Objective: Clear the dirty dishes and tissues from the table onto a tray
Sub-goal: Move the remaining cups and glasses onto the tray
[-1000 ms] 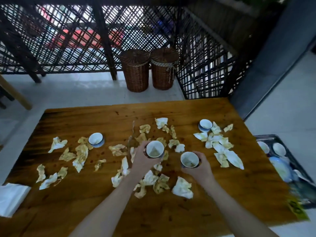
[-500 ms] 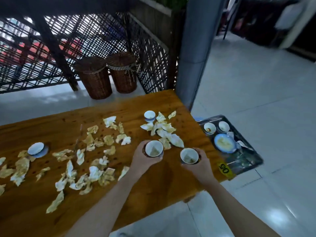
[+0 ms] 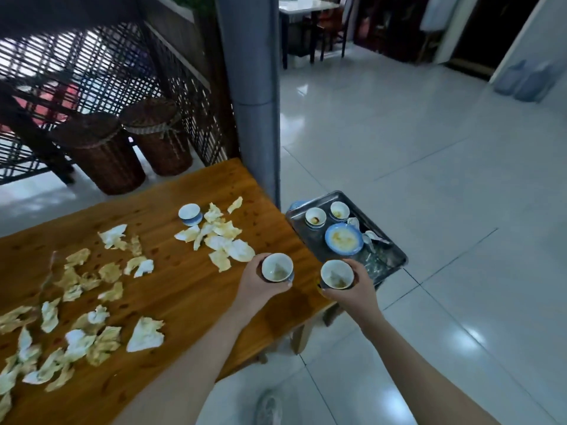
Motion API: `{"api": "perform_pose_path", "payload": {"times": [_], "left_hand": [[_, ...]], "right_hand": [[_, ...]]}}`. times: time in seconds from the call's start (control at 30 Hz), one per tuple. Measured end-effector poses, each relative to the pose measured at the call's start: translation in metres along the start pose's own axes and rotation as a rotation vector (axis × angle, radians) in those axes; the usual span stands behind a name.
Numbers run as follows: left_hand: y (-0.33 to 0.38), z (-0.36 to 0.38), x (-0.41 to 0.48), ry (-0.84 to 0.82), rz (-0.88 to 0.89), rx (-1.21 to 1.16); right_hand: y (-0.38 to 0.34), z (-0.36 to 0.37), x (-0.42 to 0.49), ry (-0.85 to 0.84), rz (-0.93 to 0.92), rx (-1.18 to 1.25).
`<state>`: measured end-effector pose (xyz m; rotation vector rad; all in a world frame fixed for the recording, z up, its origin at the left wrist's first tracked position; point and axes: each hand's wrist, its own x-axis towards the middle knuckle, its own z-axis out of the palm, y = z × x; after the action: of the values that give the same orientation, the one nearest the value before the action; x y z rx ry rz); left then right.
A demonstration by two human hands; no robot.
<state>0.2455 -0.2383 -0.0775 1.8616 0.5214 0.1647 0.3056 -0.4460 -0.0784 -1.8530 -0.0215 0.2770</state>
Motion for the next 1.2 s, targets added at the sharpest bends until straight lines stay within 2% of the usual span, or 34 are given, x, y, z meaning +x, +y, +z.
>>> {"api": "perform_pose_path", "payload": {"times": [0.43, 0.73, 1.0, 1.2], "left_hand": [[0.019, 0.125, 0.068, -0.144, 0.005, -0.008], [0.042, 0.209, 0.139, -0.099, -0.042, -0.016], [0.039, 0.24, 0.174, -0.104, -0.112, -0.032], [0.025, 0.254, 0.184, 0.012, -0.207, -0.037]], "right_hand": [[0.045, -0.094, 0.066, 0.127, 0.098, -0.037], [0.045, -0.161, 0.155, 0.103, 0.119, -0.08], [0.061, -0.185, 0.204, 0.123, 0.185, -0.167], [0.081, -0.181, 0.254, -0.013, 0.186, -0.231]]}}
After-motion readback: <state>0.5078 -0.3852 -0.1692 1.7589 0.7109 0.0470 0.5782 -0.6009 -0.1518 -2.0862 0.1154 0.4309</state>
